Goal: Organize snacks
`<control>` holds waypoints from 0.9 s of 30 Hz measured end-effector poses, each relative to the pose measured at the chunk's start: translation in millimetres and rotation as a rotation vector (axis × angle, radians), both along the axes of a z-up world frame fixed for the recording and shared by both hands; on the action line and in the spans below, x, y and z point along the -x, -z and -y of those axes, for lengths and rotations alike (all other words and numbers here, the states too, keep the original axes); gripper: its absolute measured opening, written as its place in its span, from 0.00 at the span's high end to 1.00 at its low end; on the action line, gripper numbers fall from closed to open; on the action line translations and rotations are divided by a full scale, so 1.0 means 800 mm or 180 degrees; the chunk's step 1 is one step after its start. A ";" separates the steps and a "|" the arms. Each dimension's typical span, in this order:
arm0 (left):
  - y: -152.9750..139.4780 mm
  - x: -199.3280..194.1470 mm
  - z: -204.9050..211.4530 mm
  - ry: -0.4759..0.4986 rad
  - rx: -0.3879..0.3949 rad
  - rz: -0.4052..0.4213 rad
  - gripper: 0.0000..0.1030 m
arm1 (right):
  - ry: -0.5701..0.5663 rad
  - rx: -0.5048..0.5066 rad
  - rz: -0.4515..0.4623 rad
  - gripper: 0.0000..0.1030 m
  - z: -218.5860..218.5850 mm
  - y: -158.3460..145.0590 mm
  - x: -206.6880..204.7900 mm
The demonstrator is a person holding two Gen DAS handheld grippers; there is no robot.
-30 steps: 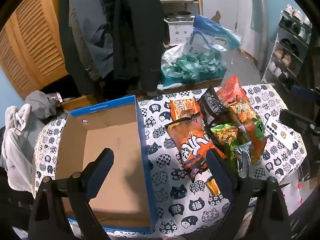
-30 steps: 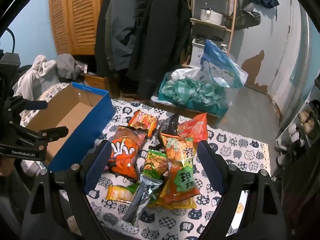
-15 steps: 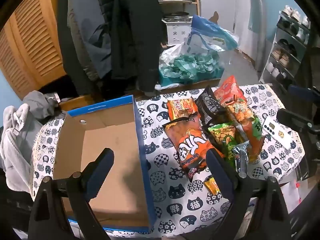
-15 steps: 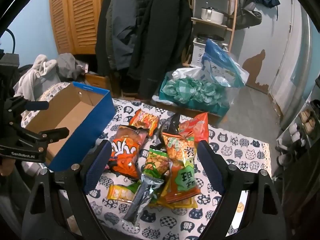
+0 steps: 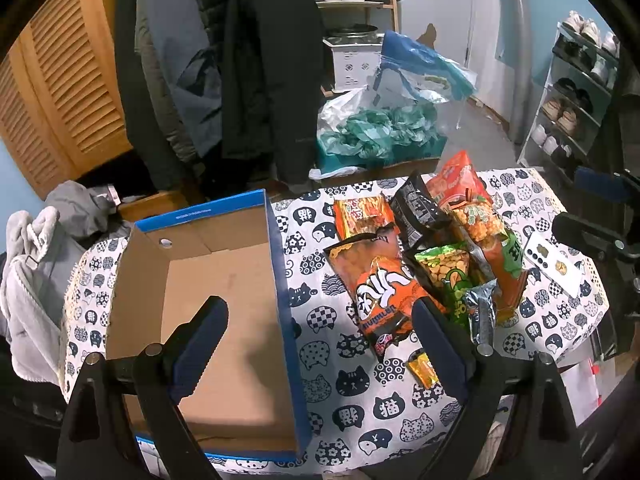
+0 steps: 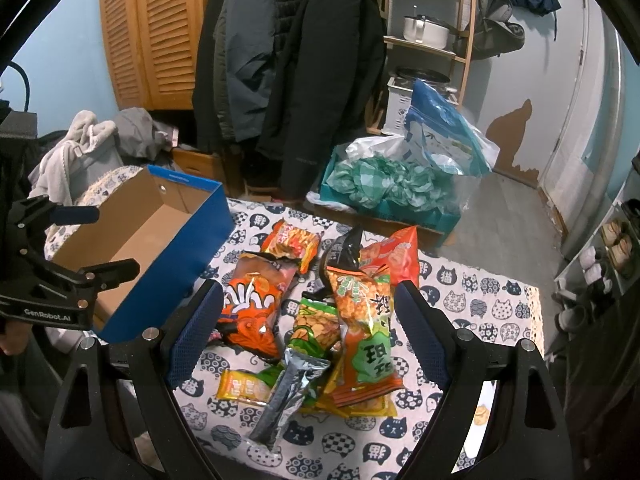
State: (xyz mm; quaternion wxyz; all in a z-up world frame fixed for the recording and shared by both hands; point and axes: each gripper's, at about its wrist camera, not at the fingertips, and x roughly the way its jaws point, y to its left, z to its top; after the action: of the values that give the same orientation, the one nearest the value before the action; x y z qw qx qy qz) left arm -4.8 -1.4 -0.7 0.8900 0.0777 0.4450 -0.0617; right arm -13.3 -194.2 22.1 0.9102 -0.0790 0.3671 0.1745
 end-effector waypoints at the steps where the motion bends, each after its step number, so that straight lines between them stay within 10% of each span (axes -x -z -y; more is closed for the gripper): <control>1: 0.000 0.001 0.000 0.0002 0.0003 -0.0005 0.08 | 0.0002 -0.0002 0.0000 0.17 0.000 0.000 0.000; 27: 0.002 0.004 0.003 0.0004 0.0013 -0.0026 0.08 | -0.0007 -0.0010 -0.0008 0.17 0.001 0.001 -0.001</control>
State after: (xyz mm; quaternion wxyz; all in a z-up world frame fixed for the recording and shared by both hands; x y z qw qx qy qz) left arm -7.6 -3.9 -2.3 0.8884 0.0760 0.4484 -0.0635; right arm -12.2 -194.7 21.6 0.9097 -0.0778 0.3678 0.1763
